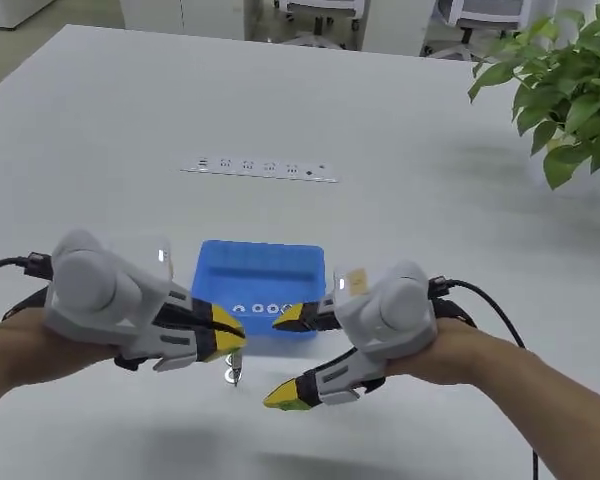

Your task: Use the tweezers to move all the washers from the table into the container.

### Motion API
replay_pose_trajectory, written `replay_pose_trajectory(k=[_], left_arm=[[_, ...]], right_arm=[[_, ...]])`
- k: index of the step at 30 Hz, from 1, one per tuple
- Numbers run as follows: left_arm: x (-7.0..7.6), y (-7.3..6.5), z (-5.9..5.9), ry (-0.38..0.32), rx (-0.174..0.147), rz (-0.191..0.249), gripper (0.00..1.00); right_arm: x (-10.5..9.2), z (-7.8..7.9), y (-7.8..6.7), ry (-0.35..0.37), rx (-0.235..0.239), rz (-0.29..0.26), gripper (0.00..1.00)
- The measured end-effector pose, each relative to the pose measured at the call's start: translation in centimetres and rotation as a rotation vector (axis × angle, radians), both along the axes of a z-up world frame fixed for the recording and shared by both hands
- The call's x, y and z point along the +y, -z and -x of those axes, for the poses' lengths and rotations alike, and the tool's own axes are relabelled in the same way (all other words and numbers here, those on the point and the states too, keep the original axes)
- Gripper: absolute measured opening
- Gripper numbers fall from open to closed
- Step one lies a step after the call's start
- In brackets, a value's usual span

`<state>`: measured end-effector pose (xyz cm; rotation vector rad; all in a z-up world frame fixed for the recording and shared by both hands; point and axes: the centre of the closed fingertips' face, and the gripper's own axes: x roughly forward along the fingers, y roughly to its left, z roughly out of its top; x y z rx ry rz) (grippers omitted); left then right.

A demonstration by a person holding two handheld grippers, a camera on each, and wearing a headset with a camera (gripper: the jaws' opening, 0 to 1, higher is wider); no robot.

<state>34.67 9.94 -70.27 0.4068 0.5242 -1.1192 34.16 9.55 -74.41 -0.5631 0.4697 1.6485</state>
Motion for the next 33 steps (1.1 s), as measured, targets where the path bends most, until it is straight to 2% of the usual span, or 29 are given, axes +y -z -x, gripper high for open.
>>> replay_pose_trajectory(k=[7,10,19,27,33], left_arm=[[0.2,0.0,0.2,-0.001,0.007,0.003,0.06],[0.3,0.0,0.2,-0.004,0.008,0.004,0.06],[0.4,0.1,0.2,0.001,0.011,0.001,0.06],[0.3,0.0,0.2,-0.002,0.013,0.0,0.06],[0.5,0.0,0.2,-0.004,0.014,-0.001,0.06]], right_arm=[[1.3,0.2,0.6,-0.041,-0.001,-0.002,0.4],[1.7,0.3,0.8,-0.061,-0.015,0.003,0.34],[2.9,0.2,1.9,-0.117,-0.031,0.02,0.26],[3.5,0.4,1.9,-0.158,-0.03,0.012,0.16],[4.0,0.6,1.9,-0.175,-0.023,0.011,0.12]])
